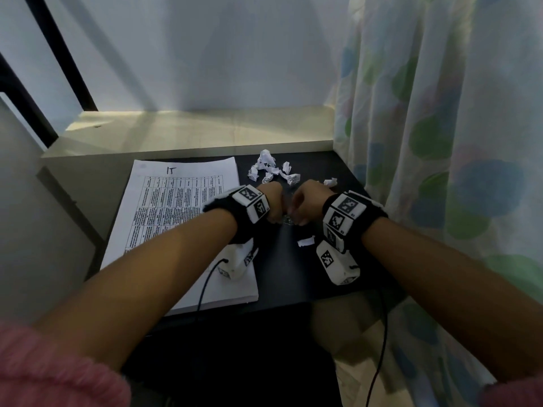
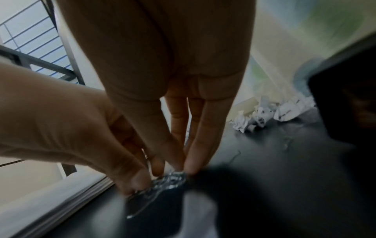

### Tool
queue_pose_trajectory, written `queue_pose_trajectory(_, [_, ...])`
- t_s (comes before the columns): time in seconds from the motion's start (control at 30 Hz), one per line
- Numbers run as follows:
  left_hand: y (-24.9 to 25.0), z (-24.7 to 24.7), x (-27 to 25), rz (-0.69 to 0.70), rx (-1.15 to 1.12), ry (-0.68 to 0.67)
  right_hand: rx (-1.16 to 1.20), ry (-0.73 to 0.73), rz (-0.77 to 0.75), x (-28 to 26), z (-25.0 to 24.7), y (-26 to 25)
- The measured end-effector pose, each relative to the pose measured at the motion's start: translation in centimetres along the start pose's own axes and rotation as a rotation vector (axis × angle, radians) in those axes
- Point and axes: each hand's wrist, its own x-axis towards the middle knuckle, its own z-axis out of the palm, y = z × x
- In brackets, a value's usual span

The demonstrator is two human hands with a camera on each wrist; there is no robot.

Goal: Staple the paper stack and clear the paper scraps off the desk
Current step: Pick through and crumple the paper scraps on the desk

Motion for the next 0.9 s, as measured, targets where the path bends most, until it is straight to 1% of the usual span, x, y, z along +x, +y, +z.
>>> queue_pose_trajectory(0.1, [-0.3,-0.5,0.4,0.007,0.035,-0.026,-0.045,0.139,-0.018,0.3,-1.3,-0.4])
queue_pose_trajectory(0.13, [-0.6,-0.5,0.5,0.011,0.054,-0.037,-0.049,0.161,-0.013,0.5,-1.7,-0.3])
queue_pose_trajectory(0.2, [-1.5,-0.2,0.9,0.018,0.080,-0.016,-0.098,0.122,0.004,0.5,-2.1,-0.5])
queue_pose_trajectory(0.27, [-1.8,-0.3,0.6,-0.008,0.119,-0.001,-0.187,0.070,0.030,0.5,-2.1,-0.7])
queue_pose_trajectory(0.3, [-2.1,-0.2,0.7,0.004,0.117,0.043,-0.234,0.054,0.027,0.4,-2.0,-0.7])
queue_pose_trajectory(0.33, [-2.4,-0.2,1.0,0.018,0.130,0.093,-0.260,0.045,0.010,0.2,-1.7,-0.7])
queue_pose_trajectory(0.37, [-2.5,-0.2,1.0,0.031,0.133,0.113,-0.279,0.035,-0.015,0.1,-1.4,-0.6])
queue_pose_trajectory(0.47, [-2.9,0.0,1.3,0.036,0.135,0.142,-0.315,0.019,-0.092,-0.1,-0.1,0.0])
queue_pose_trajectory(0.6, [-2.7,0.3,1.2,0.037,0.149,0.131,-0.255,0.011,-0.135,-1.1,0.0,0.4])
queue_pose_trajectory(0.7, [-1.8,0.6,0.6,0.062,0.174,0.102,-0.240,0.037,-0.128,-1.3,-0.4,1.0])
queue_pose_trajectory(0.83, [-0.7,1.2,-0.9,0.162,0.098,0.060,-0.293,0.010,-0.117,-1.7,0.4,1.1])
queue_pose_trajectory(0.9, [-0.4,1.2,-1.3,0.216,0.052,0.050,-0.268,0.021,-0.106,-2.2,0.2,1.0])
